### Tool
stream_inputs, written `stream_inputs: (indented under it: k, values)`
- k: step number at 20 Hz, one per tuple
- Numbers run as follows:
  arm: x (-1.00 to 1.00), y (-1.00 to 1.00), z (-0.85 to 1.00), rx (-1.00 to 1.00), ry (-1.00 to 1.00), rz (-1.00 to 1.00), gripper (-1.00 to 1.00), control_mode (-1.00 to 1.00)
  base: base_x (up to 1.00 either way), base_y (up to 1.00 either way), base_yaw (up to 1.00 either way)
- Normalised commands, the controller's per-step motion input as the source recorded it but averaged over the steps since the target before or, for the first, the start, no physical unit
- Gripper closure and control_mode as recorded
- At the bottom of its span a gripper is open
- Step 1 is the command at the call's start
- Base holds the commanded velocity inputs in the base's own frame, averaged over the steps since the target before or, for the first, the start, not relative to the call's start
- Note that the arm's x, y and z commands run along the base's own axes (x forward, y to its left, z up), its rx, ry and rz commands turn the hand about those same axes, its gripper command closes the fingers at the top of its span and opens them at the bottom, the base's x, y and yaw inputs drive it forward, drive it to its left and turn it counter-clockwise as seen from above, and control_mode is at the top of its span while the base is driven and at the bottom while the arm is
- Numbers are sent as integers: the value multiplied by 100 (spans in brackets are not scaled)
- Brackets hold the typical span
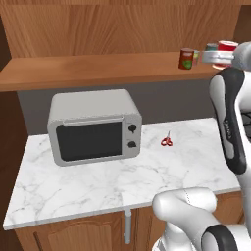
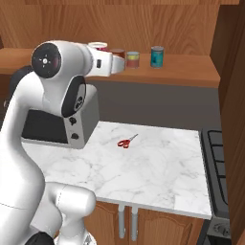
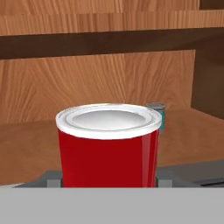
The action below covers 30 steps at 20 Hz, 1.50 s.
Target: Stack two cans on top of the other two cans in the cabinet.
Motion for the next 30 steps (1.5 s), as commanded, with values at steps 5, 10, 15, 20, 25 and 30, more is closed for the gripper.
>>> stream_inputs:
  k: [5,10,15,20,25,30]
  values:
    - [-8,-53,1,0,0,0,100,-100,0,0,0]
    - [0,-41,0,0,0,0,100,-100,0,0,0]
    - [6,-22,4,0,1,2,100,-100,0,0,0]
    - [13,-17,2,0,5,3,100,-100,0,0,0]
    - [12,-22,0,0,4,4,100,-100,0,0,0]
    - [11,-19,0,0,1,2,100,-100,0,0,0]
